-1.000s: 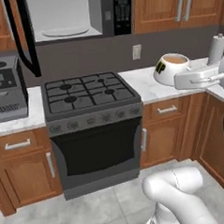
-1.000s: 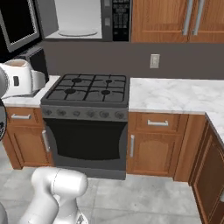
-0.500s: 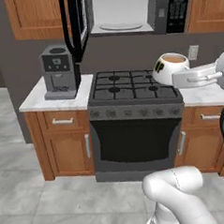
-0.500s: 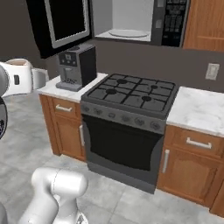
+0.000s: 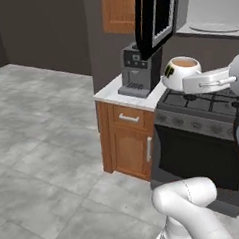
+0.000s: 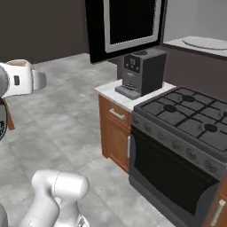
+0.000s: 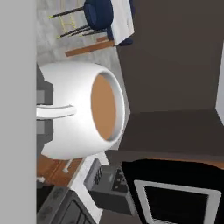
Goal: Pick the cup of tea, navigate to the dining table, and place it on the saucer.
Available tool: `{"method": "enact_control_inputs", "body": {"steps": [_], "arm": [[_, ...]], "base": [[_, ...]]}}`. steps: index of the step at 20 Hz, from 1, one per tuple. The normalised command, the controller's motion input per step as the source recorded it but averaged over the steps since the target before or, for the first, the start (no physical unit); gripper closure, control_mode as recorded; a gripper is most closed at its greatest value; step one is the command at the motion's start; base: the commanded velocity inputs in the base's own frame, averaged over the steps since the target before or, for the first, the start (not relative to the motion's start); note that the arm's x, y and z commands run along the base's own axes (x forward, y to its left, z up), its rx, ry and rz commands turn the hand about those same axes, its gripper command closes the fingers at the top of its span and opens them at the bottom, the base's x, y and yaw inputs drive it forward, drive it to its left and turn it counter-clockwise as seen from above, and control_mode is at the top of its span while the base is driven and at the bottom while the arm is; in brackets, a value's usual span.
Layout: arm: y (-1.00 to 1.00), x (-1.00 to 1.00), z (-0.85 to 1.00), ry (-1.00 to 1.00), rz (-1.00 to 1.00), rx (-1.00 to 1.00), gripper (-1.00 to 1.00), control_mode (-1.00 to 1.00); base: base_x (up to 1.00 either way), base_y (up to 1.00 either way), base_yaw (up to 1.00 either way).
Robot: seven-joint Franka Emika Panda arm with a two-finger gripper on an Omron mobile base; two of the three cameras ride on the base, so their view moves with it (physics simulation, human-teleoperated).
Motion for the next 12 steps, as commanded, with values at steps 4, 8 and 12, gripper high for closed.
{"method": "enact_control_inputs", "body": {"steps": [4,8,12], "arm": [[0.00,0.00,0.00,0.00,0.00,0.00,1.00,1.00],[0.00,0.00,0.00,0.00,0.00,0.00,1.00,1.00],[0.00,0.00,0.00,0.00,0.00,0.00,1.00,1.00]], "base": [[0.22,-0.21,0.70],[0.27,-0.21,0.66],[0.54,-0.13,0.44]]}}
